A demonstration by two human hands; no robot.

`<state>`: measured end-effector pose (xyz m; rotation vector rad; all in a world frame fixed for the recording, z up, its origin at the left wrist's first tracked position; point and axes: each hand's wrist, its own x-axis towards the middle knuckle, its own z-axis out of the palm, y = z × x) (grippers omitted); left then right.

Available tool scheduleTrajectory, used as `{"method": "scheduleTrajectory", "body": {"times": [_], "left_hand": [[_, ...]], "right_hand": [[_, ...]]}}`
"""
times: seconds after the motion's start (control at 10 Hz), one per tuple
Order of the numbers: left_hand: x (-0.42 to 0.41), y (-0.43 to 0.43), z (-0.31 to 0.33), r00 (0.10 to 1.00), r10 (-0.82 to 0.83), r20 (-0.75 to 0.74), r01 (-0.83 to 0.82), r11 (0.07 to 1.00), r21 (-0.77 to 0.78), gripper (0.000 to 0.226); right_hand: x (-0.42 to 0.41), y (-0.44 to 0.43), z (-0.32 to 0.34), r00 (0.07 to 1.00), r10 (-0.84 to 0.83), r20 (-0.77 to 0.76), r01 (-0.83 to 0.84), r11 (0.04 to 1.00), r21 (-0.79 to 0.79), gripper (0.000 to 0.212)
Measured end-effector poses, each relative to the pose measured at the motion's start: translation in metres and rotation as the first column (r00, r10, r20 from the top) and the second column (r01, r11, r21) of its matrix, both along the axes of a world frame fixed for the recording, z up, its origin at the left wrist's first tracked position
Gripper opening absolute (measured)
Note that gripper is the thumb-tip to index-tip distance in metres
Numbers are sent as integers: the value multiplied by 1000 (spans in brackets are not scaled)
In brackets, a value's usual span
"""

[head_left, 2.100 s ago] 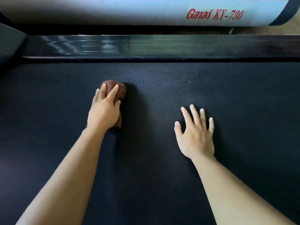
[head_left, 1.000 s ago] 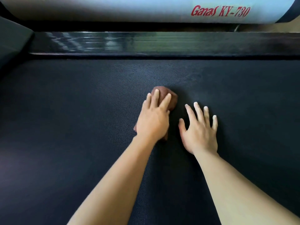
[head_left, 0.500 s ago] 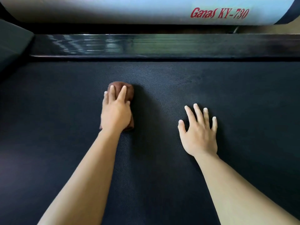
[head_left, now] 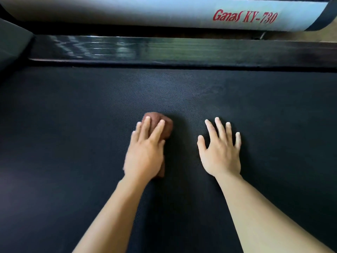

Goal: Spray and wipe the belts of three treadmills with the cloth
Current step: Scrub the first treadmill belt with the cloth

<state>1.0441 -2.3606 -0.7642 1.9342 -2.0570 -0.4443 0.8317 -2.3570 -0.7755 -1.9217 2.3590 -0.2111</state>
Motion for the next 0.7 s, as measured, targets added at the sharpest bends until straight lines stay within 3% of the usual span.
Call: {"method": "scheduleTrajectory", "body": {"times": [0.2,0.4,0.6,0.7], "left_hand": [[37,-51,9,977,214,-18,-213,976,50,55],[-18,-68,6,998,52,36,-52,999,-9,58],[-37,-1,3,988,-152,38,154,987,-52,58],[-6,8,2,999,-48,1,48,999,-16,57]], "right_hand": [[-1,0,-2,1000,0,-2,0,1000,-12,60],[0,0,0,1000,-4,10,4,1000,6,59],[-1,-1,4,1000,5,24,-5,1000,26,60],[-3,0,5,998,15,57,-18,999,41,60]]}}
